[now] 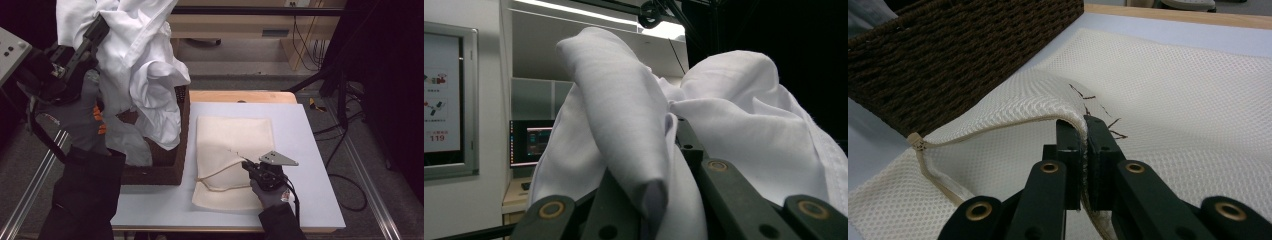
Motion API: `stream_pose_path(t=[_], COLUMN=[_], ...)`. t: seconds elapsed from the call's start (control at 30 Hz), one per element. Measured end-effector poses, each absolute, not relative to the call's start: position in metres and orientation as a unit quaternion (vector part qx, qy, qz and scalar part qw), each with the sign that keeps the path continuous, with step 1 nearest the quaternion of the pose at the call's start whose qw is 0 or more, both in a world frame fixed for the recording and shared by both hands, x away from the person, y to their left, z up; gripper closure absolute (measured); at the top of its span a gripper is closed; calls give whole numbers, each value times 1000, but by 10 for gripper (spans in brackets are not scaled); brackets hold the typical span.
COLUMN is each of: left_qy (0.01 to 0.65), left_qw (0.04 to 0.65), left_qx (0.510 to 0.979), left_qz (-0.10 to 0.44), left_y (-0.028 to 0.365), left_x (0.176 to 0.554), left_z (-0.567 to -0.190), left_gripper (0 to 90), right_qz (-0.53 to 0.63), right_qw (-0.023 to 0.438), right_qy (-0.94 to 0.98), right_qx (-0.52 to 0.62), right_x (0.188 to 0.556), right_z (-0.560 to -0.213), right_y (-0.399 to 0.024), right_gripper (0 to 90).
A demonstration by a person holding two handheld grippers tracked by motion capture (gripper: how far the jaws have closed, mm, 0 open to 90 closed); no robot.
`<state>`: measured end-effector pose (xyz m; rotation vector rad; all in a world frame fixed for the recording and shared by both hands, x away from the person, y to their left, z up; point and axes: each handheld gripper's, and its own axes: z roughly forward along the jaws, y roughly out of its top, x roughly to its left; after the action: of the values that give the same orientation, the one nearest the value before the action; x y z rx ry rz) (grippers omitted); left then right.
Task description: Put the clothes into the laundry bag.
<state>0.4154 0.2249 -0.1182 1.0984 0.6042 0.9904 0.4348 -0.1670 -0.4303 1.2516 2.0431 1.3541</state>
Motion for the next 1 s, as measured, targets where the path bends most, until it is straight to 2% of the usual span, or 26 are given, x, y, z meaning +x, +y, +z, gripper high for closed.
stream_pose_path(t=[0.33, 1.0], left_qy=[247, 192], left_qw=[710, 746], left_qx=[485, 475], left_qz=[447, 426], left_y=[213, 164], left_x=[402, 376], left_z=[-95, -59], left_gripper=[830, 830], right_qz=[483, 481], right_qw=[194, 194], right_qy=[729, 731], right_qx=[445, 444], right_x=[435, 436], right_z=[-431, -432], right_y=[-167, -167], right_gripper=[867, 869])
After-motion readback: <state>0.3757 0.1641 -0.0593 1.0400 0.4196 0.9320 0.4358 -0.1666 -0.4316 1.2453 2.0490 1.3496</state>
